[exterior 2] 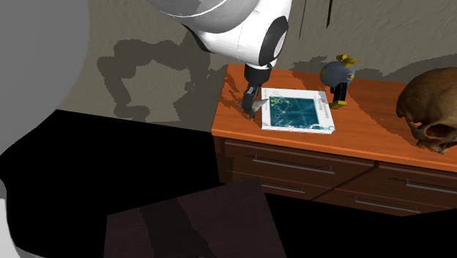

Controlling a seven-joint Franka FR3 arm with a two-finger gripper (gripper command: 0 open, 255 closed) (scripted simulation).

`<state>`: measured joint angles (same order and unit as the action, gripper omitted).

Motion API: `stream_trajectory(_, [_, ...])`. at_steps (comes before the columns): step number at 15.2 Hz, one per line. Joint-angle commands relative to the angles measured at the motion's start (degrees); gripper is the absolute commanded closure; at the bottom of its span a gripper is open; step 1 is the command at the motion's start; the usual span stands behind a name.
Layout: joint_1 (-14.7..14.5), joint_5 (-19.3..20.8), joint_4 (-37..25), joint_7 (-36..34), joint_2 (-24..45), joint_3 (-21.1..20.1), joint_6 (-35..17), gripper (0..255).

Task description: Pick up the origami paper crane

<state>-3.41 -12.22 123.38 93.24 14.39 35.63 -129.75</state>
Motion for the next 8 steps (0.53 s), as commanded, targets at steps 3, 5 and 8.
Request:
stream_trajectory(3, [0.93,-2.44,0.51,1.9,2.83,-1.0,-2.75,0])
stream_trajectory(5, [0.95,-2.44,0.52,1.89,2.82,-1.01,-2.75,0])
stream_trajectory(8, [0.93,-2.43,0.56,1.88,2.81,-1.01,-2.77,255])
